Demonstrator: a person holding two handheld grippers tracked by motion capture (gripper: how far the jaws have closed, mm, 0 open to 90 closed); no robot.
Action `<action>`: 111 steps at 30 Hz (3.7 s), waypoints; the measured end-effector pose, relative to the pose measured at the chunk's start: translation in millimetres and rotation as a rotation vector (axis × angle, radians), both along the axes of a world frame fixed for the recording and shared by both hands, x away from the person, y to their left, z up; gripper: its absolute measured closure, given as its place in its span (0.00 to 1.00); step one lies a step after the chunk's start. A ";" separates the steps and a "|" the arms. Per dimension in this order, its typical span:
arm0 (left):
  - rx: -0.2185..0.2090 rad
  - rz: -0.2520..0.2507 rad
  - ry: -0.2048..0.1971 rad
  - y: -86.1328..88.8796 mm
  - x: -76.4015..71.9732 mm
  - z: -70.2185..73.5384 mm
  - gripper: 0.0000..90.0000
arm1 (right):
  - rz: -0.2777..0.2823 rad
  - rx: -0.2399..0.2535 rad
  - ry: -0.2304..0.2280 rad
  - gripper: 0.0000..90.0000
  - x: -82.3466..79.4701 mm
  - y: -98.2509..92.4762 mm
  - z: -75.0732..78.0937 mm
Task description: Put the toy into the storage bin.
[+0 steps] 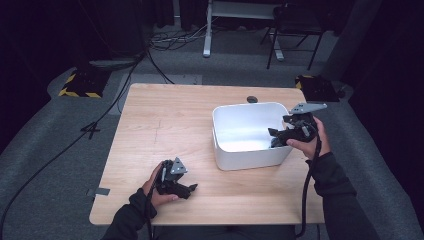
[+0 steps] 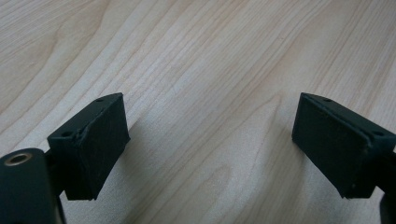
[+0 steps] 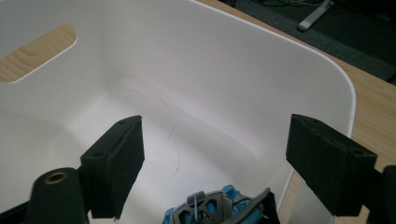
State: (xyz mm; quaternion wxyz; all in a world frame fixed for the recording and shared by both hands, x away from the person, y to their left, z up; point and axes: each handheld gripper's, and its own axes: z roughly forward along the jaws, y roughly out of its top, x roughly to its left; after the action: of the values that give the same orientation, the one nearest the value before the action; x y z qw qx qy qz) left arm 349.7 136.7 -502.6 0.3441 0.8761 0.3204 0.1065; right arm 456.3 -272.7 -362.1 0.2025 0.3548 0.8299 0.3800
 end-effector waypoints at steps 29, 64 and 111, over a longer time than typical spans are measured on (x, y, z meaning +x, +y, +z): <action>0.000 0.002 0.001 -0.3 -0.1 0.0 0.12 | -0.023 0.002 -0.080 0.22 -16.3 -4.3 13.0; -0.001 0.002 0.001 -0.4 -0.2 0.0 0.12 | -0.030 0.011 -0.162 0.24 -58.5 -36.8 12.9; -0.001 0.003 0.001 -0.4 -0.3 -0.1 0.12 | 0.011 -0.031 -0.133 0.23 -88.4 -50.8 -35.4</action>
State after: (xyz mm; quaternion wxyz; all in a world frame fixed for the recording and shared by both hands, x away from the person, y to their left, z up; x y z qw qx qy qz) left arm 349.4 136.3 -502.7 0.3441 0.8755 0.3220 0.1066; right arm 368.0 -323.5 -397.5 0.2604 0.3213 0.8223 0.3909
